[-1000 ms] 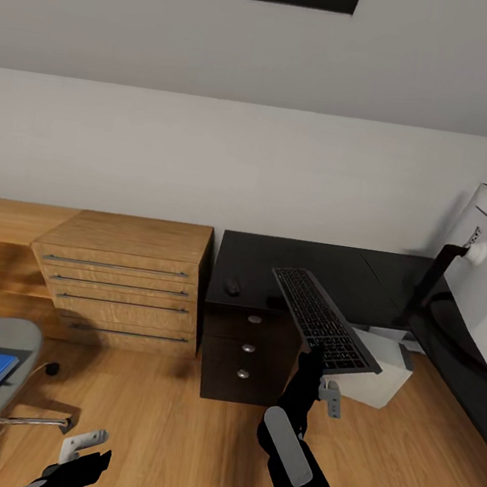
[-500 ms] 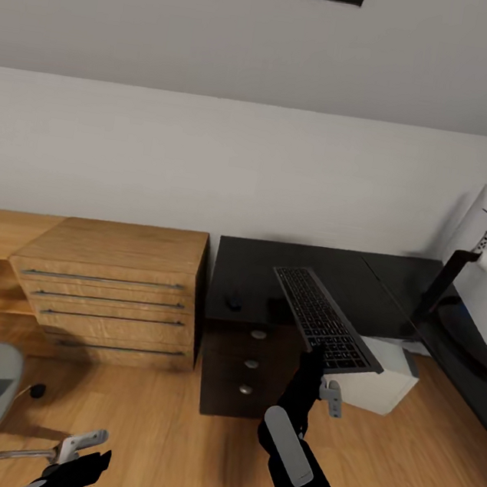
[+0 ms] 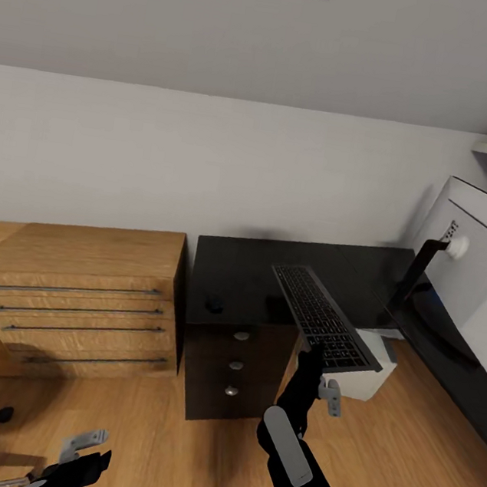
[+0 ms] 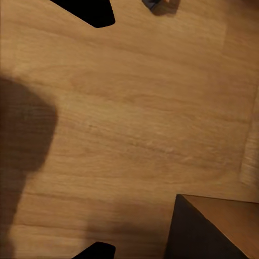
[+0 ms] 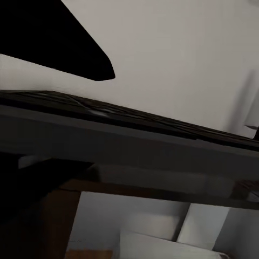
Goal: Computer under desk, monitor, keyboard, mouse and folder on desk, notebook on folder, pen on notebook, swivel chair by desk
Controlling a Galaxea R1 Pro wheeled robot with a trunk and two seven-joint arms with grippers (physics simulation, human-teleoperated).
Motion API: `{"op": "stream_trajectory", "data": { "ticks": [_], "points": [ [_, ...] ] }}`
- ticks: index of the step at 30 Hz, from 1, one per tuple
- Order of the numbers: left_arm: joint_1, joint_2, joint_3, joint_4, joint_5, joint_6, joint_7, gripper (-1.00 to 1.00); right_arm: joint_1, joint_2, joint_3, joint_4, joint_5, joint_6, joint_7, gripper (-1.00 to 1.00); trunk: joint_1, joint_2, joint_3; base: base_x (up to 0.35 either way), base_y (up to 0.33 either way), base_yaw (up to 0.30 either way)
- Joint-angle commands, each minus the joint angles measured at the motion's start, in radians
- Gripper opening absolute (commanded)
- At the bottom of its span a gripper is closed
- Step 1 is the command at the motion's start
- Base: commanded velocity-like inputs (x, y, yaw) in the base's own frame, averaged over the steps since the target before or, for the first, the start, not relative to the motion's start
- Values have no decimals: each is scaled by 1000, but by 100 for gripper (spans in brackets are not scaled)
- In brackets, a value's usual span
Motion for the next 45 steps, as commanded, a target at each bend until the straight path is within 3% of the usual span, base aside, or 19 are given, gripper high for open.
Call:
{"op": "stream_trajectory", "data": {
  "ticks": [1,8,10,11,15,22,34,45],
  "points": [
    [0,1,-5,-2,10,2,10,100,-1,0,2,-1,7,-3,-9,-100,0,-1,-1,17,18,-29],
    [0,1,-3,-2,9,1,9,100,0,0,1,0,5,2,14,-100,0,-1,-1,215,152,-4],
    [0,-10,-4,10,7,-2,11,100,0,-11,13,7,-5,14,4,-100,0,-1,-1,0,0,0],
    [0,-16,-4,9,7,-2,11,100,-6,-12,14,13,-29,18,-3,-100,0,-1,-1,0,0,0],
    [0,-25,-3,7,7,-3,11,100,-19,-1,9,37,-48,22,-5,-100,0,-1,-1,0,0,0],
    [0,-41,-3,6,7,-3,10,100,-29,0,4,76,-9,-17,31,-100,0,-1,-1,0,0,0],
    [0,-41,-3,6,7,-3,9,100,-30,0,8,119,-10,-37,33,-100,0,-1,-1,64,85,0],
    [0,-41,-4,6,6,-3,9,100,-29,0,77,120,-11,-37,34,-100,0,-1,-1,90,82,0]
  ]
}}
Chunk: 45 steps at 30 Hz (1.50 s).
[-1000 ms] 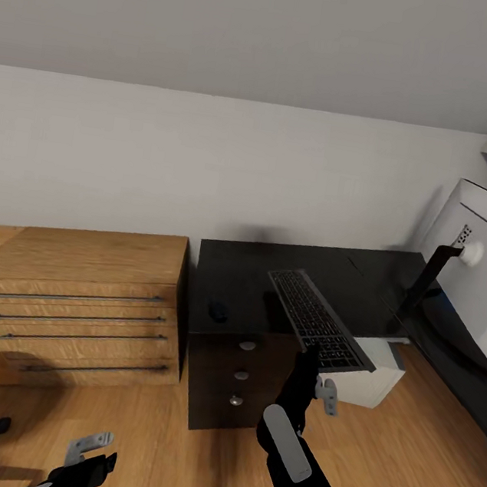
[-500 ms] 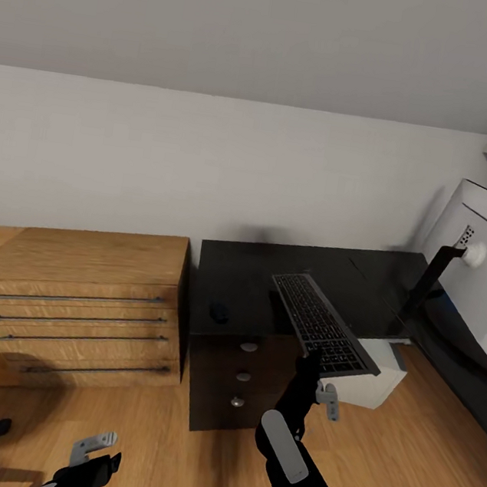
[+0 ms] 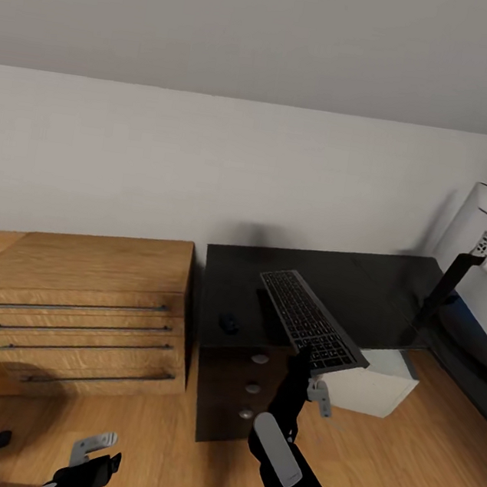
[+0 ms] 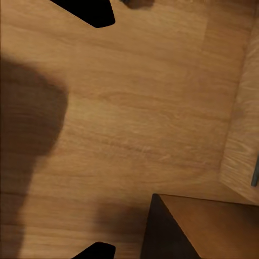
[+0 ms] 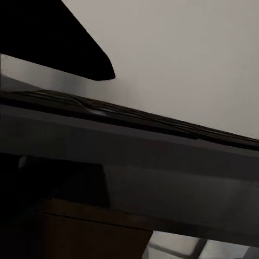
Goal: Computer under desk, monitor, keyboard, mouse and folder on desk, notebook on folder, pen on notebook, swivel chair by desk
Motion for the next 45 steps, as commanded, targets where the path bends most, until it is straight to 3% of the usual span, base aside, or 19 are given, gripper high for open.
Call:
{"op": "stream_trajectory", "data": {
  "ticks": [1,15,45],
  "points": [
    [0,2,-5,-2,10,2,10,100,-1,0,3,-1,2,-4,-4,-100,0,-1,-1,62,52,0],
    [0,0,-6,-2,11,2,10,100,-1,0,39,1,1,-4,-5,-100,0,-1,-1,113,7,0],
    [0,-2,-6,-2,12,3,10,100,0,0,43,4,-1,-4,-10,-100,0,-1,-1,38,0,0]
  ]
}}
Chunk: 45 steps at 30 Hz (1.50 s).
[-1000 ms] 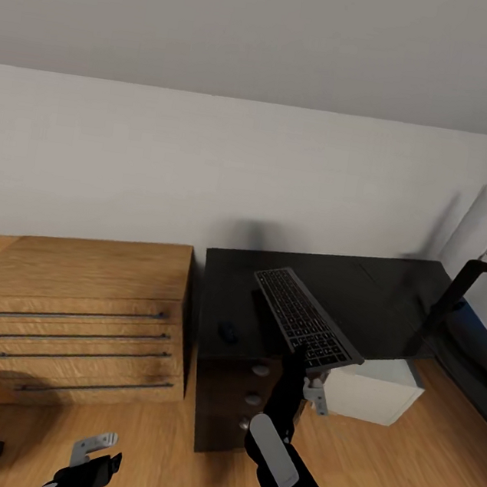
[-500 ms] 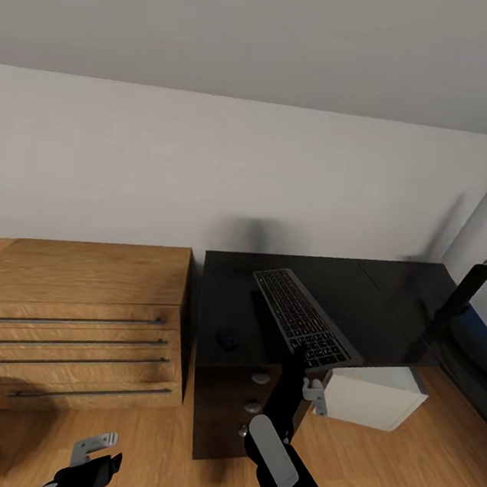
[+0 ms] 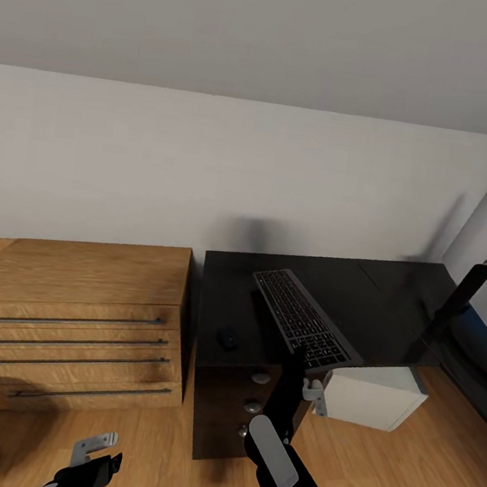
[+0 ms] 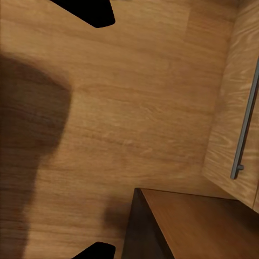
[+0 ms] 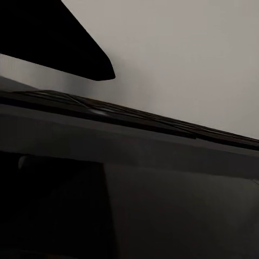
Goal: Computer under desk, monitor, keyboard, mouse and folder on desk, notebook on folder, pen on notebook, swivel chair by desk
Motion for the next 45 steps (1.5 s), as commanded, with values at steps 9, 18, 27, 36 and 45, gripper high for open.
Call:
{"op": "stream_trajectory", "data": {
  "ticks": [9,18,27,36,45],
  "points": [
    [0,1,-5,-2,10,3,10,100,-1,0,13,0,1,-3,-7,-100,0,-1,-1,-1,5,0],
    [-1,1,-5,-2,10,3,10,100,-1,0,49,0,1,-2,-6,-100,0,-1,-1,-40,52,0],
    [-1,1,-5,-2,11,3,10,100,-1,0,50,0,1,-4,-7,-100,0,-1,-1,-1,1,0],
    [-1,1,-5,-2,10,3,10,100,-1,0,50,-2,1,-4,-7,100,0,-1,-1,0,0,0],
    [0,0,-5,-2,10,3,10,100,-1,0,50,-2,2,-4,-6,100,0,-1,-1,-39,-5,0]
  ]
}}
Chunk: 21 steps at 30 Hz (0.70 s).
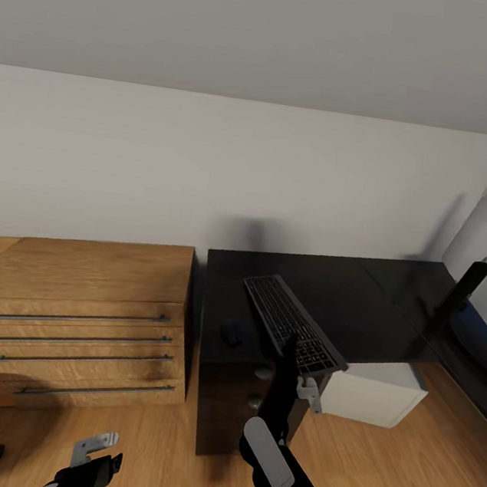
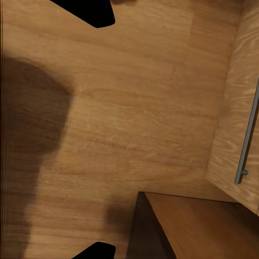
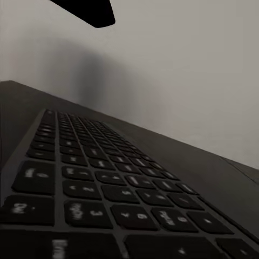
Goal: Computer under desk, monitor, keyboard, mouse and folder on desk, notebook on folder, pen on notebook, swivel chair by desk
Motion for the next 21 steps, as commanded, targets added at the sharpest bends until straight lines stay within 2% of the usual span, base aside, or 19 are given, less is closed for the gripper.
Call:
{"op": "stream_trajectory", "data": {
  "ticks": [1,12,21],
  "points": [
    [0,1,-5,-2,10,3,10,100,-1,0,2,0,1,-4,-5,100,0,-1,-1,-239,-108,0],
    [0,3,-5,6,11,3,11,100,-1,0,0,1,1,-3,-7,100,0,-1,-1,-250,-200,0],
    [0,3,-8,25,11,3,11,100,-1,0,-6,-1,2,-4,-23,100,0,-1,-1,-72,-191,0]
  ]
}}
